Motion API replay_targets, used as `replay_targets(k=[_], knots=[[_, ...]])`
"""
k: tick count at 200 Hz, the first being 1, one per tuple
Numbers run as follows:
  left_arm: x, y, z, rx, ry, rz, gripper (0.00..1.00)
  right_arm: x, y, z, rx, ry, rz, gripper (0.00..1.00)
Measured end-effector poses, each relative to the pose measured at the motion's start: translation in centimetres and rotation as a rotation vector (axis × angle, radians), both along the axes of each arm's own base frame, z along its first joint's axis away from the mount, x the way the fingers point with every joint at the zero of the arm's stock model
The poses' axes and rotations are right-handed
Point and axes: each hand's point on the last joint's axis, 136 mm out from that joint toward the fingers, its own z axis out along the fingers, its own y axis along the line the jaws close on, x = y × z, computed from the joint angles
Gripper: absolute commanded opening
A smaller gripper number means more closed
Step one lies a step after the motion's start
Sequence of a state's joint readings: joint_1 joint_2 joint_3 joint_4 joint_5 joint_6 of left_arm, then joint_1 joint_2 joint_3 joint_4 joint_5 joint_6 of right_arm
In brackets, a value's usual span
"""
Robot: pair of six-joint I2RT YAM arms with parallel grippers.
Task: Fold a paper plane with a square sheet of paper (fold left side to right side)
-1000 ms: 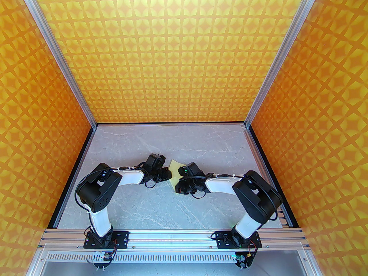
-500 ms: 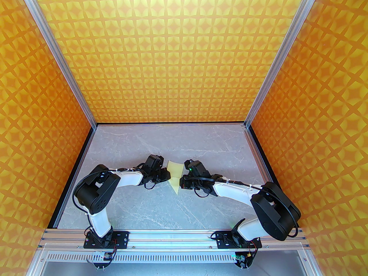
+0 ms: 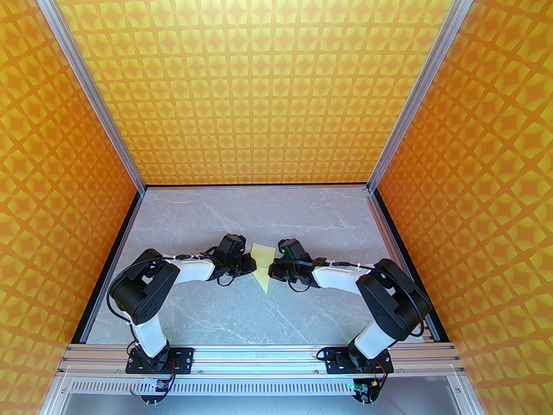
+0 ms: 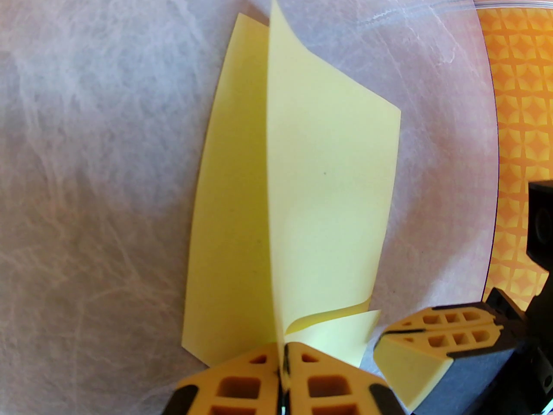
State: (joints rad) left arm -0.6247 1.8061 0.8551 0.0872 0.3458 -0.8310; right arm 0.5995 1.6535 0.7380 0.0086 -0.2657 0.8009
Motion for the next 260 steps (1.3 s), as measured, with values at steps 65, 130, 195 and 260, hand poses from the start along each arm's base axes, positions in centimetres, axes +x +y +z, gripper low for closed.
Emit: replay_targets(k=[65, 130, 195, 260], knots=[[-0.1, -0.1, 0.0, 0.001, 0.000, -0.005, 0.10, 0.9, 0.3, -1.3, -0.004, 0.022, -0.014, 0.00], [-0.3, -0.1, 0.9, -0.001, -0.008, -0.006, 0.24, 1.1, 0.2, -1.3, -0.004, 0.020, -0.019, 0.00], [-1.3, -2.0, 2.8, -0.046, -0.049, -0.053, 0.20, 1.4, 0.4, -1.3, -0.001, 0.016, -0.018, 0.00], [-1.6, -2.9, 3.0, -0.071, -0.045, -0.067, 0.20, 1.4, 0.4, -1.3, -0.001, 0.016, -0.018, 0.00]])
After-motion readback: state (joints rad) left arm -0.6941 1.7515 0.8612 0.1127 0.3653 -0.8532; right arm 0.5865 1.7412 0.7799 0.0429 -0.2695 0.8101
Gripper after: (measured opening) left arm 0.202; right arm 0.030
